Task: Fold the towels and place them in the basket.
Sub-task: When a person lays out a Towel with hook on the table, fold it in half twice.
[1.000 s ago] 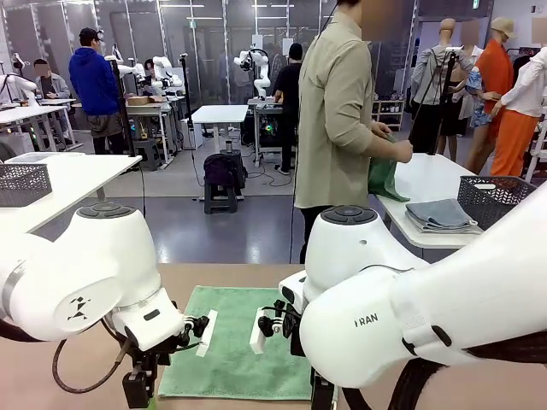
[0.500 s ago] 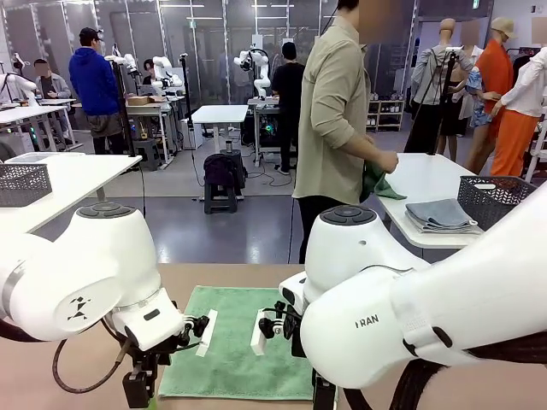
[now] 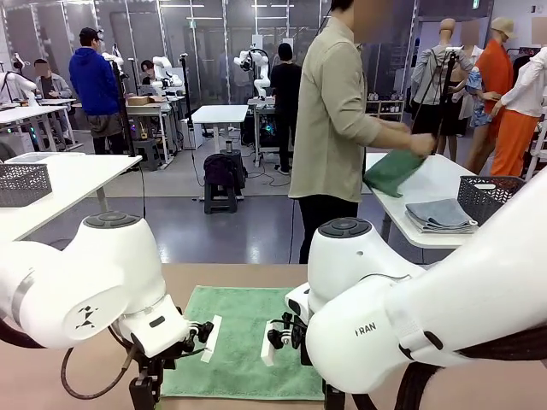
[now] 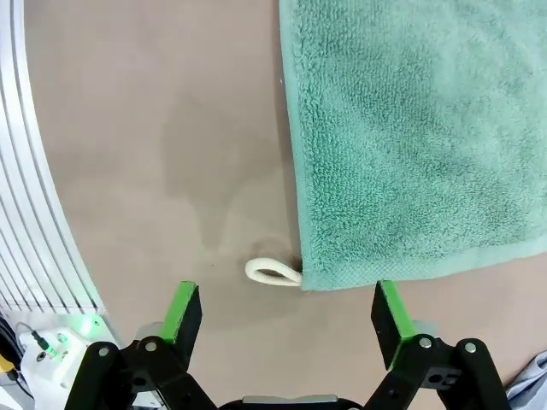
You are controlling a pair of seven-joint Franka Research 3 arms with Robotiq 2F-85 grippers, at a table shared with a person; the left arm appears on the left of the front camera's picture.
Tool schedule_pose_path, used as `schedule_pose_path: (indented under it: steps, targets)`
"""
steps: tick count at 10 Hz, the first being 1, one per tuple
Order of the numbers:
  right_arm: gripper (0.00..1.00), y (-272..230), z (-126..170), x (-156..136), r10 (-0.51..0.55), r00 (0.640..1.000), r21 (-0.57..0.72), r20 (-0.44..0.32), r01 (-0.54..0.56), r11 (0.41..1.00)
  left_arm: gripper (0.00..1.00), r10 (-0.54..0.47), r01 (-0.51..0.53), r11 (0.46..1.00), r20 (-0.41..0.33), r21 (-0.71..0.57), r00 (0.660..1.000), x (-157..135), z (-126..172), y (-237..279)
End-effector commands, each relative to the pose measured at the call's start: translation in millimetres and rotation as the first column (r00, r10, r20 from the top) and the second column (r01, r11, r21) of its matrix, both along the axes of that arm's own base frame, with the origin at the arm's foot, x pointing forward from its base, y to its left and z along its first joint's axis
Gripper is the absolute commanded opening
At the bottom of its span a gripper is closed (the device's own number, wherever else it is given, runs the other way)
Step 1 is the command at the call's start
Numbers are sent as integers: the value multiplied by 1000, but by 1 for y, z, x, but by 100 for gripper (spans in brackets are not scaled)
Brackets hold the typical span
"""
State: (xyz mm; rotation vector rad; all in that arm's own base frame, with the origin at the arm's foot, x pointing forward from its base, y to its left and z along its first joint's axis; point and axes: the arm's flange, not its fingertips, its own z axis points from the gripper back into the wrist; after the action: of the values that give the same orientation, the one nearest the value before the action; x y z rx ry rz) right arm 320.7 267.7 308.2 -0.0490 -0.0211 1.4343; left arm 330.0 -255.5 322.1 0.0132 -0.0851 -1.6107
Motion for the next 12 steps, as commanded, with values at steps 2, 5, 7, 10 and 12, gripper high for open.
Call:
schedule_pose_path:
  steps: [2, 5, 7, 10, 12]
  targets:
    - [100, 4, -10, 6, -5, 1000, -36, 29, 6, 999, 95, 0, 0, 1000, 8, -9, 1000, -3, -14, -1]
    - [100, 2, -13, 11, 33, 999, -36, 34, -32, 999, 95, 6, -6, 1000, 4, -9, 1000, -1, -21, -1]
    - [100, 2, -18, 13, 39, 999, -15, 35, -39, 999, 95, 15, -15, 1000, 3, -7, 1000, 2, -23, 3]
    - [100, 1, -22, 15, 34, 998, -10, 55, -34, 999, 95, 20, -20, 1000, -2, -13, 1000, 4, -25, 9]
    - [100, 1, -23, 15, 32, 997, -13, 75, -31, 999, 95, 14, -14, 1000, 9, -20, 1000, 7, -28, 10]
